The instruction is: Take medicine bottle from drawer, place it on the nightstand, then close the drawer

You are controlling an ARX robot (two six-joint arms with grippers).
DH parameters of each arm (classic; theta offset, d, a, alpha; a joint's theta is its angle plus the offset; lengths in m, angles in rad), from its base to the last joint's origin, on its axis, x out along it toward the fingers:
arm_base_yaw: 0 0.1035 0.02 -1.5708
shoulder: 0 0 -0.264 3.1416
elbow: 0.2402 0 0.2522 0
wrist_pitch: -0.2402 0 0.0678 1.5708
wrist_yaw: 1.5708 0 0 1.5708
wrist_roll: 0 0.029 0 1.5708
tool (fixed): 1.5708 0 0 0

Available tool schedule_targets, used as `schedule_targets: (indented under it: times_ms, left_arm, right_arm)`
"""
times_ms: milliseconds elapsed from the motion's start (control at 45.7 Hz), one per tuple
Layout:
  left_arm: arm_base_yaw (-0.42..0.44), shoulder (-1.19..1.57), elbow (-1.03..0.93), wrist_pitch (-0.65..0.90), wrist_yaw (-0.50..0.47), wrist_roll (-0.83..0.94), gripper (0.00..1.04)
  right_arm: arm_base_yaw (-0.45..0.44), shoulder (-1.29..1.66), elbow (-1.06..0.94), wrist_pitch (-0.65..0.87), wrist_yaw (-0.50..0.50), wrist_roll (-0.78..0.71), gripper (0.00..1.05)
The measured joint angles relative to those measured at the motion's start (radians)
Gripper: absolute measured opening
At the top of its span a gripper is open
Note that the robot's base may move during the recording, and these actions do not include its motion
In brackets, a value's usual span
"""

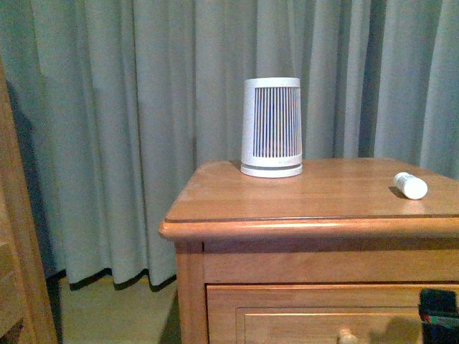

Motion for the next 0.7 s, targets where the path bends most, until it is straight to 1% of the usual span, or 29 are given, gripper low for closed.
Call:
schedule_targets:
  times_ms: [88, 153, 219, 285, 394, 526, 570, 701]
  left_arm:
    - [0.0, 0.0, 0.0, 0.0, 0.0, 0.0, 0.98]
    - [0.0, 0.0, 0.0, 0.0, 0.0, 0.0, 0.98]
    - [0.0, 0.0, 0.0, 0.0, 0.0, 0.0, 0.98]
    - [0.0, 0.0, 0.0, 0.0, 0.0, 0.0, 0.98]
    - [0.0, 0.0, 0.0, 0.0, 0.0, 0.0, 0.98]
    - [0.0, 0.0, 0.0, 0.0, 0.0, 0.0, 0.98]
    - [0.0, 0.0, 0.0, 0.0, 0.0, 0.0, 0.98]
    - [0.0, 0.0, 0.0, 0.0, 0.0, 0.0, 0.98]
  right_arm:
    - [-0.019, -0.124, -0.083, -0.034, -0.035, 0.006, 0.98]
    - [-0.049, -0.219, -0.137, -0.072, -0.056, 0.008, 0.98]
    - [-0.098, -0.351, -0.193, -0.142, -0.08, 0.006, 0.98]
    - [-0.151, -0.497, -0.239, -0.225, -0.108, 0.003, 0.98]
    - [-0.288, -0.881, -0.327, -0.439, -0.203, -0.031, 0.98]
    - [-0.395, -1.184, -0.374, -0.621, -0.274, -0.048, 0.98]
    - [-0.414, -1.282, -0.391, -0.675, -0.296, -0.051, 0.98]
    - [-0.43, -1.456, -0.432, -0.774, -0.339, -0.053, 0.98]
